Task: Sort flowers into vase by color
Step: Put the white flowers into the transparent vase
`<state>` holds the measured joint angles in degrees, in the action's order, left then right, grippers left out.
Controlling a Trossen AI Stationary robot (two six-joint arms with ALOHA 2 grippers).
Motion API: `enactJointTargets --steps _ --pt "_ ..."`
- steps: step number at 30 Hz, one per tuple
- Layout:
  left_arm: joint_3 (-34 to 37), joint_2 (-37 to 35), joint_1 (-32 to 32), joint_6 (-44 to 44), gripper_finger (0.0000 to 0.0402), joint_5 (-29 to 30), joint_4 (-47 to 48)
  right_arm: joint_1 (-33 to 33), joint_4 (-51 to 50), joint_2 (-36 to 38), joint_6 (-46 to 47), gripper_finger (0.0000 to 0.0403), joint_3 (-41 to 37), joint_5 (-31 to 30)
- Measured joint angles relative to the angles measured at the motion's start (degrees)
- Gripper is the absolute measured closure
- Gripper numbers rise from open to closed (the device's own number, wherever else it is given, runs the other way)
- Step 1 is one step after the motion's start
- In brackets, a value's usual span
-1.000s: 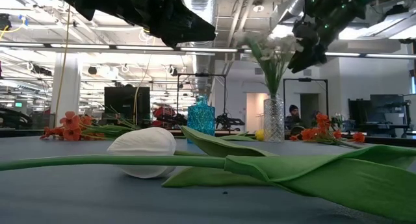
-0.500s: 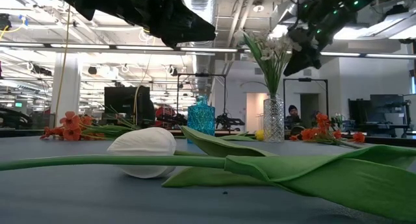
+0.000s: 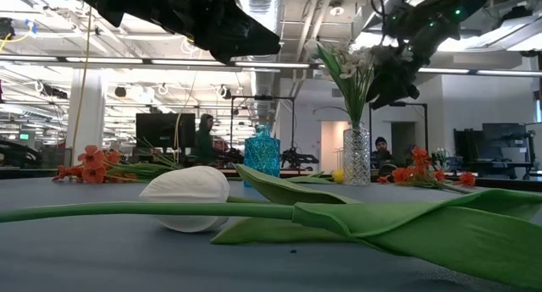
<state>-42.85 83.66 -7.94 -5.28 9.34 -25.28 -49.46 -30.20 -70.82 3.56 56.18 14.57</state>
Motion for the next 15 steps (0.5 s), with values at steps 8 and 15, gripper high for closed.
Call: enactJointTargets --steps 8,15 --pt "0.0 0.0 0.0 -0.01 0.0276 0.08 0.07 -1.77 1.83 0.29 7.79 0.0157 0.0 0.48" --pt "0.0 0.0 0.0 0.15 0.0276 0.08 0.09 -1.7 1.95 0.22 18.73 0.016 0.04 0.39"
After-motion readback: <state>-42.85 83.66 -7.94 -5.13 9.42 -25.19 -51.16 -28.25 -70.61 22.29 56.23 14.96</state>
